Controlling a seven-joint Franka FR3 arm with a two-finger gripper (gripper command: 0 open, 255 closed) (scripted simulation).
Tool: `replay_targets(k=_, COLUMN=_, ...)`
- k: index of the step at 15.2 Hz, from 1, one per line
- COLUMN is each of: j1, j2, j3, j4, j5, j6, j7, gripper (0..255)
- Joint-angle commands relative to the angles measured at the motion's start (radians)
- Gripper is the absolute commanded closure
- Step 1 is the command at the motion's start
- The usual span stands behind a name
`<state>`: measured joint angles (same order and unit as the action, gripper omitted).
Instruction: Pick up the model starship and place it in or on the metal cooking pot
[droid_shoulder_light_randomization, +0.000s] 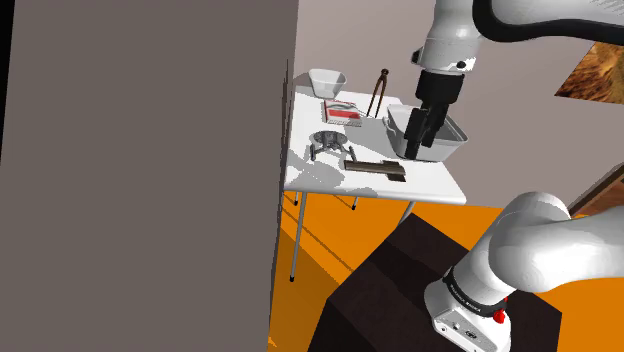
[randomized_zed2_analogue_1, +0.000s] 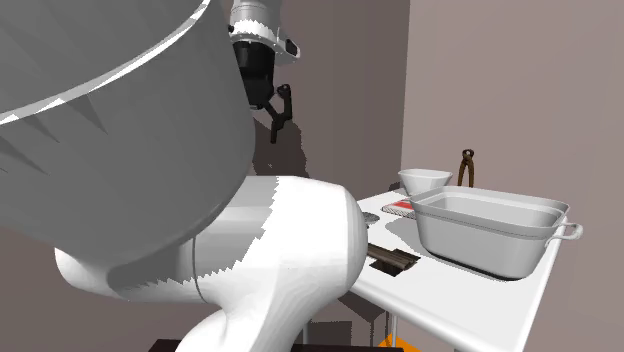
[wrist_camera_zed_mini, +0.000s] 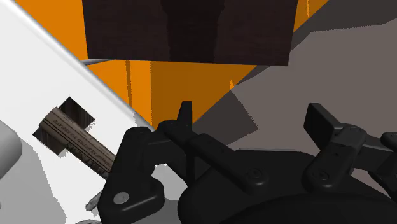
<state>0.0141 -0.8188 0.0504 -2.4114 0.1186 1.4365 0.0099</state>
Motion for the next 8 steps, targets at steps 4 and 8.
replay_targets(k=4, j1=-0.005, j2=0.070, j3=-0.043, j4=-0.009, j5=-0.042, j6=0.080, j7=-0.086, gripper=0)
replay_targets(k=8, j1=-0.009, j2=0.182, j3=-0.098, j4=0.000, j5=-0.087, j6=0.186, j7=-0.194, gripper=0)
